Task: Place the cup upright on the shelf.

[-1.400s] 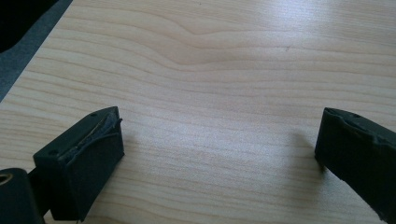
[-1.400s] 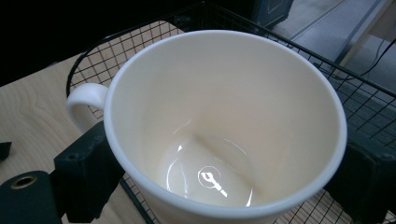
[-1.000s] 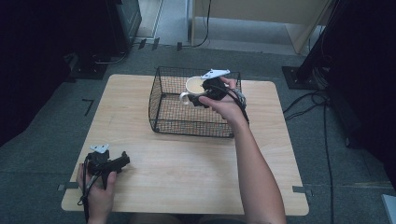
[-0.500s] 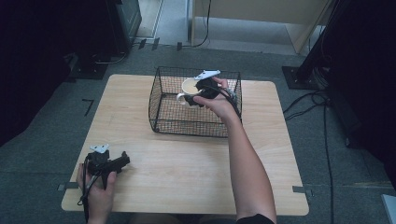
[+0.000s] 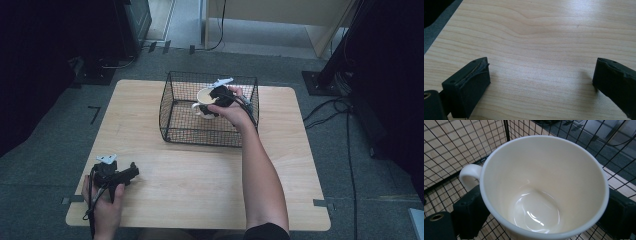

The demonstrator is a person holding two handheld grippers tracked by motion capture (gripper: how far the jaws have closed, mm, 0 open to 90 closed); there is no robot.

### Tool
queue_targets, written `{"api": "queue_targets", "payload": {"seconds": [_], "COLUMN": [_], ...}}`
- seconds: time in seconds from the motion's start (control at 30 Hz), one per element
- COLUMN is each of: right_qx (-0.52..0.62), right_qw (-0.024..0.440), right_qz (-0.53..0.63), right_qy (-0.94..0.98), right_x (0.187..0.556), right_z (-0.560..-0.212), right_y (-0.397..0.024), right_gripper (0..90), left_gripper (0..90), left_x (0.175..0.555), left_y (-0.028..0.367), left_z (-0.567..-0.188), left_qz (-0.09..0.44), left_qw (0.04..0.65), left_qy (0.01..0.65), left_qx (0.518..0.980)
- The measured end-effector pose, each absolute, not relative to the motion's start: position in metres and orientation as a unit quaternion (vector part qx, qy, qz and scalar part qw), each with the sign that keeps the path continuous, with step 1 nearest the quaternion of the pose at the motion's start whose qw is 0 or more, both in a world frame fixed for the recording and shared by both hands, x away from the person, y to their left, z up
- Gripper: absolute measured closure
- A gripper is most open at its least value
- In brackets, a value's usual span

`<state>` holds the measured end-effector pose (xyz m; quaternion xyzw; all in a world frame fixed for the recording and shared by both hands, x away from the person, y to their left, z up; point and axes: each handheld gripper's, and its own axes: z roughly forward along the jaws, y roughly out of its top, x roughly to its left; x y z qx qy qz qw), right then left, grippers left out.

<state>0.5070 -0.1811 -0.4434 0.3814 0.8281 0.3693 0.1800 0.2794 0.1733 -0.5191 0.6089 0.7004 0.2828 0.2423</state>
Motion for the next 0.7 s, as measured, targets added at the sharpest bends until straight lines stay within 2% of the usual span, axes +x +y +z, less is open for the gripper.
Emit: {"api": "queue_targets", "payload": {"seconds": [0.57,0.6,0.63,0.7], "right_qx": [0.401,0.403,0.408,0.410], "right_qw": [0.167,0.172,0.172,0.168], "right_qz": [0.351,0.348,0.348,0.352], "right_qy": [0.830,0.829,0.826,0.825], "right_x": [0.510,0.510,0.509,0.509], "right_z": [-0.459,-0.458,-0.455,-0.454], "right_y": [-0.185,-0.186,-0.186,-0.187], "right_gripper": [8.2,7.3,0.0,0.0], "left_gripper": [1.2,1.2,1.2,1.2], "left_x": [0.279,0.279,0.279,0.279], "left_y": [0.173,0.173,0.173,0.173], "left_z": [-0.519,-0.519,-0.519,-0.519], "left_qz": [0.283,0.283,0.283,0.283], "left_qw": [0.242,0.242,0.242,0.242], "left_qy": [0.700,0.700,0.701,0.700], "left_qx": [0.609,0.609,0.609,0.609]}}
